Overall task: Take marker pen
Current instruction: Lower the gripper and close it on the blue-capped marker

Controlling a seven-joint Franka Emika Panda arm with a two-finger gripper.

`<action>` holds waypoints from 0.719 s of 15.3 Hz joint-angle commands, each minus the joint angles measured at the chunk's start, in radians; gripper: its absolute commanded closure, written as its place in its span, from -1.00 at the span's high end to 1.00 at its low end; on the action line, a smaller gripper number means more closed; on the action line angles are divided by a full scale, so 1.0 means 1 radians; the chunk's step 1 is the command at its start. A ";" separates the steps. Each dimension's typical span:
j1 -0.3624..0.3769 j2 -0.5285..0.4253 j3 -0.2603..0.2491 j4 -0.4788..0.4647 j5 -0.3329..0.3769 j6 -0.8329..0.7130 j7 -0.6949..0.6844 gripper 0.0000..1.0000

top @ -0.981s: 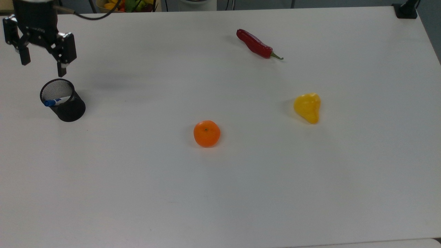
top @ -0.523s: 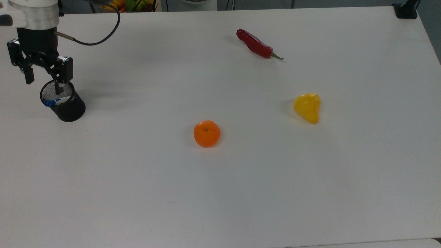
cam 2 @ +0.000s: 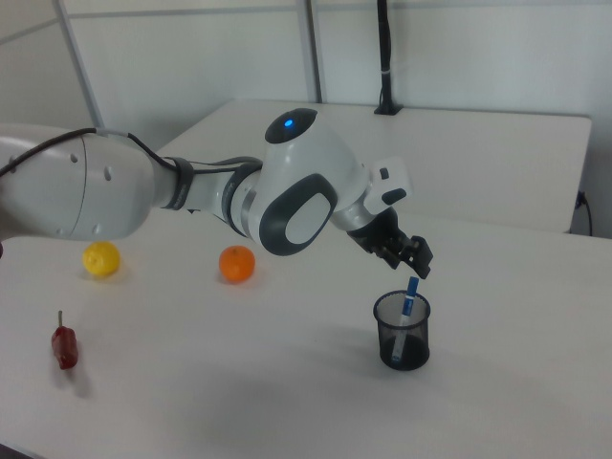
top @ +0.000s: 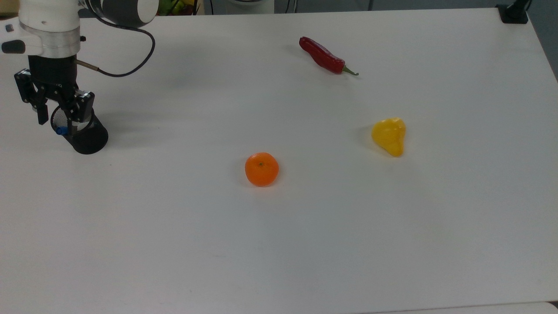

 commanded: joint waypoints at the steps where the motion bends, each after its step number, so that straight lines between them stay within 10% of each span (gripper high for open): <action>1: 0.005 0.022 -0.008 -0.007 -0.022 0.049 0.005 0.10; 11: -0.003 0.033 -0.008 -0.022 -0.076 0.050 0.003 -0.53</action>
